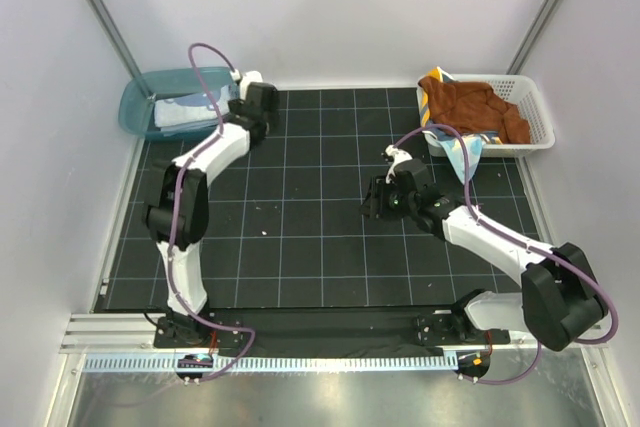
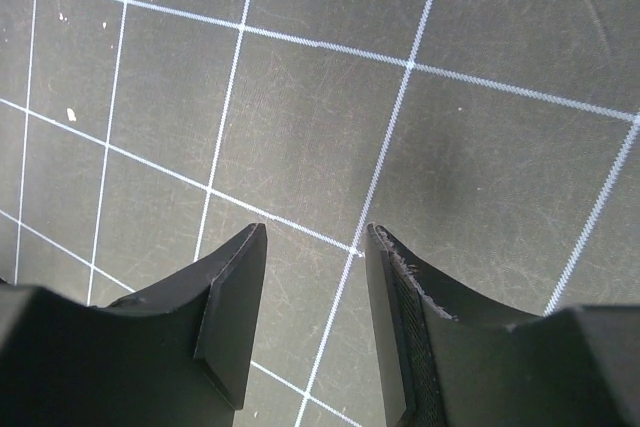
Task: Fold and stack the towels
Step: Grab crumpled towel
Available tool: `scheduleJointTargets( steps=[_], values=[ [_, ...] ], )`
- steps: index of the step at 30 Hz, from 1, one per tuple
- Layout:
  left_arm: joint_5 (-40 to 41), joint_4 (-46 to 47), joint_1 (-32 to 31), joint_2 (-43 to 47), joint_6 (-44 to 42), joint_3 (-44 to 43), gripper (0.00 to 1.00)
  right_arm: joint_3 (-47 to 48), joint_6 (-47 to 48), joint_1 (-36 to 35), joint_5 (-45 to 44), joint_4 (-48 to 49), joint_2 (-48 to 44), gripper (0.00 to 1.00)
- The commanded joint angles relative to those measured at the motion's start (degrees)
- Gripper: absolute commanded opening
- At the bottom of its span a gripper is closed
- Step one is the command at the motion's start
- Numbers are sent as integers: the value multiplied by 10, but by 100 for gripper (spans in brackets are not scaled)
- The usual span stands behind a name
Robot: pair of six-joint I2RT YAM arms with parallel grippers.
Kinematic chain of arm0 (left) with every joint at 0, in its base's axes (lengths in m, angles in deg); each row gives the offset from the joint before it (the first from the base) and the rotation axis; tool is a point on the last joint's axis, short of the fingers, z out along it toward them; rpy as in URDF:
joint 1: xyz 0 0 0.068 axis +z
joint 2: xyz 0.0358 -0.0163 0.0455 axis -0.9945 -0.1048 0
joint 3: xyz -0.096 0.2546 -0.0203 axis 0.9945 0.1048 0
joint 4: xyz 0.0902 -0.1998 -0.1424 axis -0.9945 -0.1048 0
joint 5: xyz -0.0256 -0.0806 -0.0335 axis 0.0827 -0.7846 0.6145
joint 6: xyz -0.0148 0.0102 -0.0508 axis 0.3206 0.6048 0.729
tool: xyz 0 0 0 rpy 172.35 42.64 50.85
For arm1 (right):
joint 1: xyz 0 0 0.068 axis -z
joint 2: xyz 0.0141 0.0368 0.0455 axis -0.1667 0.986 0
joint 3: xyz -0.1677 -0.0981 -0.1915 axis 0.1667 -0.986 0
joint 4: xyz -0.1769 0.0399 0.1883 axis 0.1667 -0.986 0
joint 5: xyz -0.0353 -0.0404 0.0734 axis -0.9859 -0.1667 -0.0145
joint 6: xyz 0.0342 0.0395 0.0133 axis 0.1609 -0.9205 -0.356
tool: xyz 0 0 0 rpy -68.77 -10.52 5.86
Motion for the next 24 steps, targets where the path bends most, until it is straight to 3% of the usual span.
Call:
scheduleJointTargets(
  steps=[1,13,19,24],
  values=[
    [0,13,-56,87,61,71,72,17,14,8,-13,5,-28,52],
    [-15,-86,-288,312,91,257,72,19,23,15,-53,-21,-67,58],
    [-87,-104,-306,419,95,328,72,25,17,16,-93,-54,-129,63],
    [-95,-143,-306,463,80,340,72,17,15,16,-112,-72,-158,64]
  ],
)
